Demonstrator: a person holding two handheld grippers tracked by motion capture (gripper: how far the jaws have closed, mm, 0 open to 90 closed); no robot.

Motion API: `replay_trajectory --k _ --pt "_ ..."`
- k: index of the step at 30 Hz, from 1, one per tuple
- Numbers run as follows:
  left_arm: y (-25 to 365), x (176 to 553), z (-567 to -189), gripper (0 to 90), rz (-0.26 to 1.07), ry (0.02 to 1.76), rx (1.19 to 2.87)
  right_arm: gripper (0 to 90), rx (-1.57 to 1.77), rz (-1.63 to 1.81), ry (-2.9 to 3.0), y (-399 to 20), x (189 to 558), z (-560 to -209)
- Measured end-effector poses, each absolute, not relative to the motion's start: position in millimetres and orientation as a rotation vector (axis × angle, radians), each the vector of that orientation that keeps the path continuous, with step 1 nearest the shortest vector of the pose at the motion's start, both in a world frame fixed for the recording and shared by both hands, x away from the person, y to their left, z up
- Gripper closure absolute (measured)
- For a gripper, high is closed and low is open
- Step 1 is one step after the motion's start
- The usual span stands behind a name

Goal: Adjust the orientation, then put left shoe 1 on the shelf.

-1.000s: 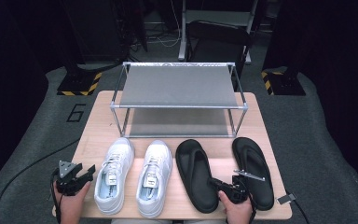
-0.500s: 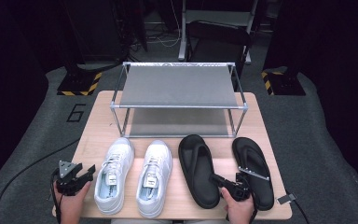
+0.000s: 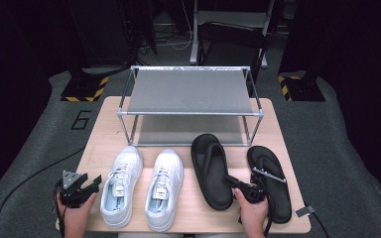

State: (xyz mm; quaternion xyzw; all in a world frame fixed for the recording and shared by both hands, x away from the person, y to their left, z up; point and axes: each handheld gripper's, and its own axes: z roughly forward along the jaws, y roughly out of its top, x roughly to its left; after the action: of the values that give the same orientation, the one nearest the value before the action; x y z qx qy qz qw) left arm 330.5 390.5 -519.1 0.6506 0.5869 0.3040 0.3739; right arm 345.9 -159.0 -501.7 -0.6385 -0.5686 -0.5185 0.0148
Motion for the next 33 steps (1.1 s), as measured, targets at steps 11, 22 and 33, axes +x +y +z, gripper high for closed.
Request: replay_trajectory --k 11,22,33 --pt "390.5 330.9 -519.3 43.0 0.769 1.509 1.655 67.0 -1.989 -1.641 -1.795 -148.1 368.5 -491.2" --pt "392.0 331.2 -519.6 43.0 0.773 1.504 1.658 67.0 -2.012 -1.649 -1.777 -140.9 391.0 -489.1" --pt "392.2 331.2 -519.5 43.0 0.767 1.507 1.642 67.0 -2.053 -1.649 -1.768 -129.5 416.1 -485.3"
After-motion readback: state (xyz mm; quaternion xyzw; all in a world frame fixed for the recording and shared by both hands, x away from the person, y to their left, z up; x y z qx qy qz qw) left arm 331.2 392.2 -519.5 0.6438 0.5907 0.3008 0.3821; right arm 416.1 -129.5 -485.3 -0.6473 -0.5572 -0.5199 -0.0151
